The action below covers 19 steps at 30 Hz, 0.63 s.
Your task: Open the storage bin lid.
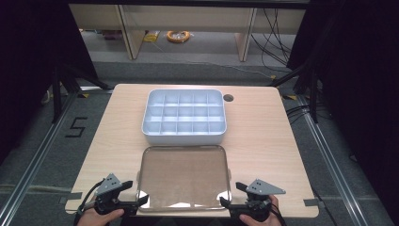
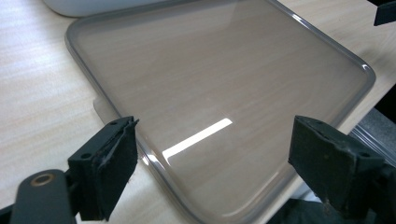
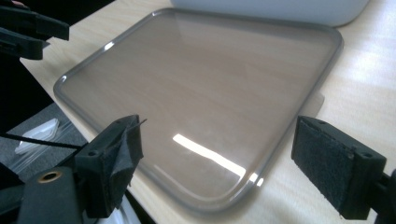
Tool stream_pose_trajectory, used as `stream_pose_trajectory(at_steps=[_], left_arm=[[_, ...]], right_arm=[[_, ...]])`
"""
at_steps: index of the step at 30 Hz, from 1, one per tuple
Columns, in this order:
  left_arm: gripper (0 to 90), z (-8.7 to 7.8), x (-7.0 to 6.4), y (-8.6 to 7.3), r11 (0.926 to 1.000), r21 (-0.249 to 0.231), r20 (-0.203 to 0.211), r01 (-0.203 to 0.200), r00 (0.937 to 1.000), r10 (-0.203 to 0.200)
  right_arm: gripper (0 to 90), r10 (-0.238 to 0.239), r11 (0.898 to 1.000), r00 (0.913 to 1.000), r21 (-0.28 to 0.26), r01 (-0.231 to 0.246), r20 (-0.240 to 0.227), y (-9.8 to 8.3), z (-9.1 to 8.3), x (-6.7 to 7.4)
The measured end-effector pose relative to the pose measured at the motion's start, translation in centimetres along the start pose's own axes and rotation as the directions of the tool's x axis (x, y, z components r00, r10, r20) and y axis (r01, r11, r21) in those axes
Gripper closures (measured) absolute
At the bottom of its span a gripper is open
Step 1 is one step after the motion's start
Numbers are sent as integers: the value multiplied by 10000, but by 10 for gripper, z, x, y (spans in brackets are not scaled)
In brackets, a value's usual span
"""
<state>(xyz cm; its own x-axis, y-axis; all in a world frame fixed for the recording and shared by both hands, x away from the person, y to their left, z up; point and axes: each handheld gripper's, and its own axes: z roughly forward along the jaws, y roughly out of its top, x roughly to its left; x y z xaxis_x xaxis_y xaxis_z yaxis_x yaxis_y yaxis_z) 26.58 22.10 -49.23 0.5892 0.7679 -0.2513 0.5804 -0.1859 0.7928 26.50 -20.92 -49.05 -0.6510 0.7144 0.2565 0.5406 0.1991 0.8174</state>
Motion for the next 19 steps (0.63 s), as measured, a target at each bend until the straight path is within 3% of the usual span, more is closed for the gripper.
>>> stream_pose_trajectory(at_steps=[1,4,5,6,7,9,10,11,13,15,19], left_arm=[[151,0,0,-1,10000,-38,-11,28,10000,-28],[151,-2,-2,-4,10000,-20,70,-20,10000,20],[151,-3,-3,-4,10000,96,-1,-9,10000,9],[151,-4,-3,-5,9999,97,22,-44,10000,44],[151,-4,-3,-5,10000,69,53,-52,10000,52],[151,-3,-3,-6,10000,24,61,-37,10000,37],[151,-3,-1,-6,10000,77,129,-24,9999,23],[151,-3,-1,-6,10000,36,75,60,10000,-61],[151,-3,-1,-5,10000,47,84,45,10000,-46],[151,-3,-1,-5,10000,48,103,39,9999,-40],[151,-3,0,-5,9999,116,161,79,9998,-81]], right_arm=[[171,199,9998,9998,89,-200,64,-2,-1,3],[171,-80,9999,10000,117,81,-32,-5,-4,2],[169,9,10000,10000,65,-9,95,-6,-4,3],[168,447,9987,9990,231,-448,52,-7,-7,7],[167,26,9999,9999,163,-28,104,-8,-7,4],[167,278,9991,9995,311,-283,179,-8,-9,7],[167,-99,9998,9997,189,94,238,-8,-8,4],[167,-149,9998,9997,153,147,174,-9,-8,4],[167,7,9998,10000,198,-5,-90,-9,-7,3],[167,14,9998,9998,217,-18,189,-9,-6,3],[167,90,9997,9999,239,-92,119,-9,-7,2]])
